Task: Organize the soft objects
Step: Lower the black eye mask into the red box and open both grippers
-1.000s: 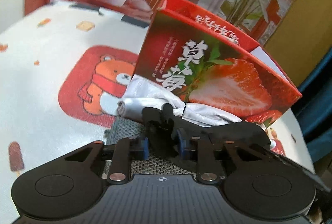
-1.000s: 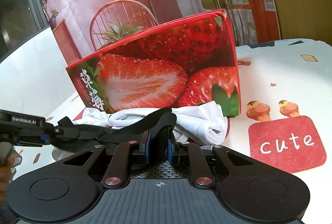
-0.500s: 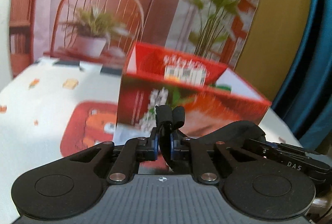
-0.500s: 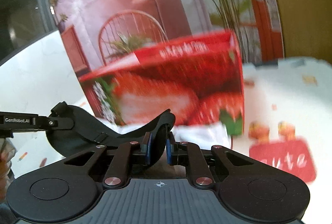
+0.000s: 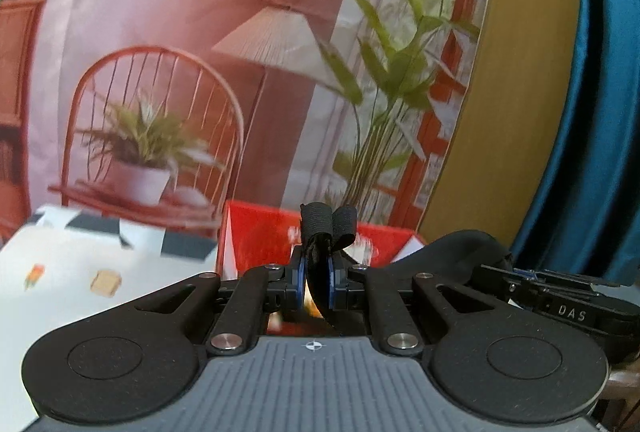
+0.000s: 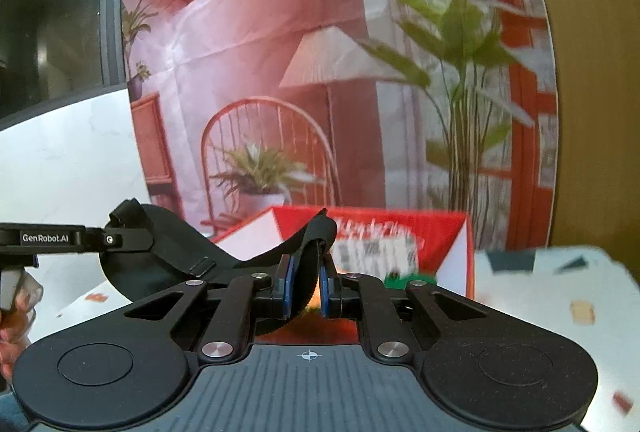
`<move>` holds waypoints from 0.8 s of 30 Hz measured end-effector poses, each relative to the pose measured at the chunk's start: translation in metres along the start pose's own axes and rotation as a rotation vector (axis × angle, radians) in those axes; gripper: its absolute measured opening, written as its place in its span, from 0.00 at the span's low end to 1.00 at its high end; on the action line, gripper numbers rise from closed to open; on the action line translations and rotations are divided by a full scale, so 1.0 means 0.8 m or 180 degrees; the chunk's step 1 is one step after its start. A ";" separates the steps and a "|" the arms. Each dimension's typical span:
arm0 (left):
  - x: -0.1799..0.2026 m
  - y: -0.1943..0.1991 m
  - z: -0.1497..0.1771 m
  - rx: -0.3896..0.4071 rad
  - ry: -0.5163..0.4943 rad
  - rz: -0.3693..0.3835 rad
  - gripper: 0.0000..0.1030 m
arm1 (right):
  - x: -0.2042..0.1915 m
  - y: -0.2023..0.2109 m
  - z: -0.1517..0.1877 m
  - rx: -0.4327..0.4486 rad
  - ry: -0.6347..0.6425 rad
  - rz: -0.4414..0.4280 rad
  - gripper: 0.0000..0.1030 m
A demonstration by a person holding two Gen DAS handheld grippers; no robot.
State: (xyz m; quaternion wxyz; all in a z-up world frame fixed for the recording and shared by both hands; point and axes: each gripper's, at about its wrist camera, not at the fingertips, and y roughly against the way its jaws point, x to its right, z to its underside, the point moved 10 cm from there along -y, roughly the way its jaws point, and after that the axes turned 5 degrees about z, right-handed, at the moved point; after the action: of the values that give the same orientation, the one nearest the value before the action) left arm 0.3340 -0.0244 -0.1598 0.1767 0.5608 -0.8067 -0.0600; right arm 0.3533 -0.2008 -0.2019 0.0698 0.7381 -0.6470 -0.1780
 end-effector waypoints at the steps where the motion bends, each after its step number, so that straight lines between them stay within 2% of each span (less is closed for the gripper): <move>1: 0.000 -0.008 -0.006 0.0004 -0.0019 -0.0002 0.11 | 0.002 -0.008 -0.006 -0.0002 0.0022 0.0024 0.12; 5: -0.001 -0.059 -0.016 -0.0167 -0.0155 -0.0051 0.11 | 0.013 -0.045 -0.016 -0.0064 0.0137 0.0137 0.12; 10: -0.004 -0.130 0.011 -0.0749 -0.0018 0.0071 0.11 | 0.032 -0.102 0.000 -0.0382 0.0144 0.0260 0.11; 13: -0.003 -0.156 0.029 -0.1046 0.0044 0.0131 0.11 | 0.036 -0.125 0.017 -0.0629 0.0168 0.0268 0.10; 18: -0.008 -0.173 0.059 -0.1315 -0.0050 0.0082 0.11 | 0.034 -0.144 0.047 -0.0976 0.0253 0.0237 0.10; 24: -0.015 -0.177 0.072 -0.1464 -0.0094 0.0035 0.11 | 0.040 -0.152 0.065 -0.1146 0.0094 0.0242 0.08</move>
State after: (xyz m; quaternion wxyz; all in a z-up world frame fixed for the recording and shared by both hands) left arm 0.4426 -0.0707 -0.2578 0.2884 0.5004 -0.7773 -0.2495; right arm 0.4516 -0.2072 -0.2960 0.2169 0.6912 -0.6310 -0.2774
